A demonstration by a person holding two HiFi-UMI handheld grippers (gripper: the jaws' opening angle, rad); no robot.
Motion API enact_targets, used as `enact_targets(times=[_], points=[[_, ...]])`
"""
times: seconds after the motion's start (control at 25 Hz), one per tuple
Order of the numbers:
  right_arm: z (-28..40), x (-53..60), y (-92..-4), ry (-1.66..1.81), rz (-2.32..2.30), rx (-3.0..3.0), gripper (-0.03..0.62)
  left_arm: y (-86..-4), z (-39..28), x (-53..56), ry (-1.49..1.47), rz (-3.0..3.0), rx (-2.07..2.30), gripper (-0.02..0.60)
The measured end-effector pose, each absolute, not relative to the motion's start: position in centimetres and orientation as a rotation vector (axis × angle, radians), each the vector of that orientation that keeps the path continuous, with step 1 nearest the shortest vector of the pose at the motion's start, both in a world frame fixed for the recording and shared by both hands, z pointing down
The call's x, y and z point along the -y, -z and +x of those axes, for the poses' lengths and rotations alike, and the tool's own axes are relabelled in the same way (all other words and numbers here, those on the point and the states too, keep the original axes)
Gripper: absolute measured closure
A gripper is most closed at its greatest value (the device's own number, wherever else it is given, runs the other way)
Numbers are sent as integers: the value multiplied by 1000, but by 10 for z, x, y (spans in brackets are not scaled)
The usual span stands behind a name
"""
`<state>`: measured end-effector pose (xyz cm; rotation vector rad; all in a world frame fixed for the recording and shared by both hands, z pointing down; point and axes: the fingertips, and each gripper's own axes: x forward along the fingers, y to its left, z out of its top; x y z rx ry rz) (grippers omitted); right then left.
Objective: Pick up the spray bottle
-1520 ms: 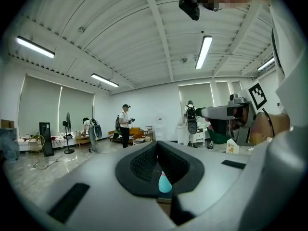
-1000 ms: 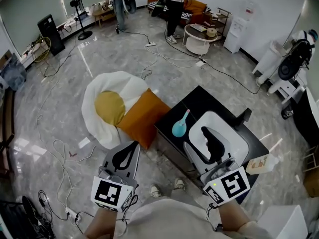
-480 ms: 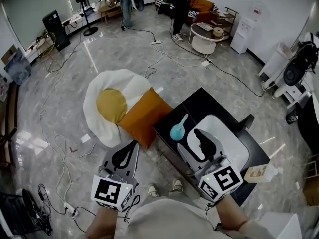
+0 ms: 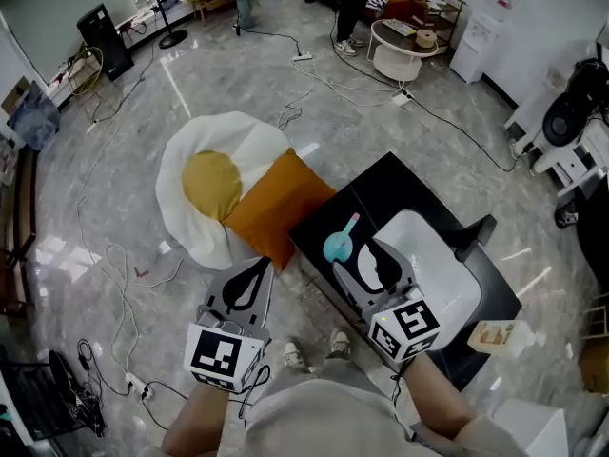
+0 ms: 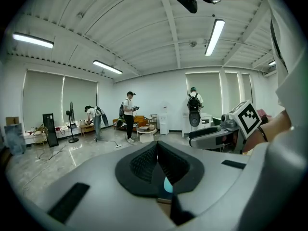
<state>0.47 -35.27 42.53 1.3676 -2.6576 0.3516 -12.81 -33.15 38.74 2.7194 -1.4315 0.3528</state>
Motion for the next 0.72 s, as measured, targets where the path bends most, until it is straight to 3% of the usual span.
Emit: enact_targets(times=[0.72], points=[[20, 402, -595, -486, 1291, 2461, 303, -502, -101, 372, -533, 2572, 1245, 561]])
